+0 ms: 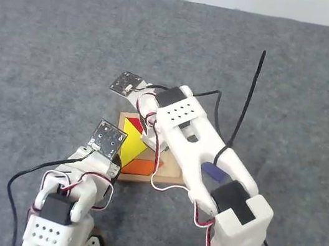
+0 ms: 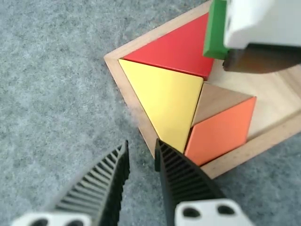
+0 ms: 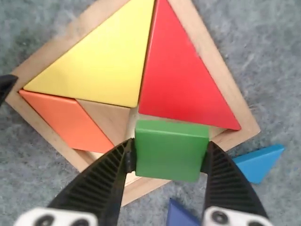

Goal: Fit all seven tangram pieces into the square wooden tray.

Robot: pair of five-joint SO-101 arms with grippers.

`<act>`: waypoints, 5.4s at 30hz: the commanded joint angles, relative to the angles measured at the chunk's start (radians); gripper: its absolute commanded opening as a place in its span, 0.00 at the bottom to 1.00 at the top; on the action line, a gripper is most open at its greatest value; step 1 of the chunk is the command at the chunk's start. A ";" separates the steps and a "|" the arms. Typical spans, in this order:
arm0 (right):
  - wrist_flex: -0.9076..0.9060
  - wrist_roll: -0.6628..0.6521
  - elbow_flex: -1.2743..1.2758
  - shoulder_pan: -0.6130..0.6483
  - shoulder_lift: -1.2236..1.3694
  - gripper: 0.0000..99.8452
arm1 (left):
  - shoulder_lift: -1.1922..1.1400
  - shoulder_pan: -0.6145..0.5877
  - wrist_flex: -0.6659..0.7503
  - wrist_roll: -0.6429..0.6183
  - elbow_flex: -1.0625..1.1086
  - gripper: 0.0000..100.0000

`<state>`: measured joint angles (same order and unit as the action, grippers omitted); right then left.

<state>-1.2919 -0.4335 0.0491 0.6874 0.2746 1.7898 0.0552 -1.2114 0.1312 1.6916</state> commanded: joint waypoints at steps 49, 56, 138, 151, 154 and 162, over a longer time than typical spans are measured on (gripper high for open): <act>0.298 0.080 0.215 -0.119 -0.246 0.07 | -0.002 0.002 -0.005 -0.012 -0.007 0.09; 0.145 0.081 0.221 -0.302 -0.452 0.07 | -0.002 0.002 -0.005 -0.012 -0.007 0.09; 0.120 0.370 -0.124 -0.289 0.156 0.20 | -0.002 0.002 -0.005 -0.012 -0.007 0.09; 0.101 0.376 -0.130 -0.337 0.194 0.20 | -0.002 0.002 -0.005 -0.012 -0.007 0.09; 0.127 0.371 -0.132 -0.334 0.237 0.20 | -0.002 0.002 -0.005 -0.012 -0.007 0.09; 0.124 0.370 -0.141 -0.338 0.225 0.13 | -0.002 0.002 -0.005 -0.012 -0.007 0.09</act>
<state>-1.1845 -0.0483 -0.0598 0.3606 0.5217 1.7898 0.0552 -1.2114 0.1312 1.6916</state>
